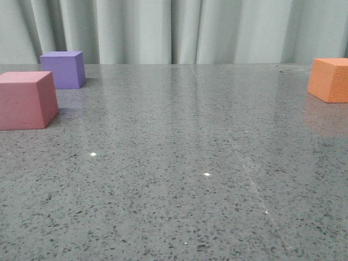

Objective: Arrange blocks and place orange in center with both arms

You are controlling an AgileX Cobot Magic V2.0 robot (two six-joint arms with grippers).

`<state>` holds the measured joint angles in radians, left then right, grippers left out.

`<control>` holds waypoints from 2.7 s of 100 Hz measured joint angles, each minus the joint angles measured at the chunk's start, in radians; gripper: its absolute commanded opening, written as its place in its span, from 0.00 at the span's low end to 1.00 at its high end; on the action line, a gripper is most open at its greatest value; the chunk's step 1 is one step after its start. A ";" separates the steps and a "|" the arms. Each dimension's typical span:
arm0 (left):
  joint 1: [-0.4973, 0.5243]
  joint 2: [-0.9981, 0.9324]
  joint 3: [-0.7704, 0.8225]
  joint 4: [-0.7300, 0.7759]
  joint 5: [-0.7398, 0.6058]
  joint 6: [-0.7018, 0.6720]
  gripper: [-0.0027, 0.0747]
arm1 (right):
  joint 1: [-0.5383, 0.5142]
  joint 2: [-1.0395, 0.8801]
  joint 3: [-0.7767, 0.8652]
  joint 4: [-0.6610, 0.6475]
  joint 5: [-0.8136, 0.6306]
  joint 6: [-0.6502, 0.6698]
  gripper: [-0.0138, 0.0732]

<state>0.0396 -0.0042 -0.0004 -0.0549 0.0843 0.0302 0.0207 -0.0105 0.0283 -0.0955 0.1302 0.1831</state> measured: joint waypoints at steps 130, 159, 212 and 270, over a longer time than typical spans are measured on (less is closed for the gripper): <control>0.000 0.000 -0.020 0.000 -0.027 0.000 0.01 | 0.000 0.000 -0.017 -0.014 -0.028 0.000 0.02; 0.000 0.062 -0.263 -0.002 0.054 0.000 0.01 | 0.000 0.067 -0.248 -0.014 0.196 0.000 0.02; 0.000 0.524 -0.664 -0.002 0.294 0.000 0.01 | 0.000 0.472 -0.692 -0.014 0.497 0.000 0.02; 0.000 0.613 -0.685 -0.002 0.299 0.000 0.56 | 0.000 0.600 -0.726 0.036 0.555 0.000 0.72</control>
<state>0.0396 0.6087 -0.6854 -0.0567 0.3828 0.0302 0.0207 0.5895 -0.6978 -0.0594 0.6851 0.1831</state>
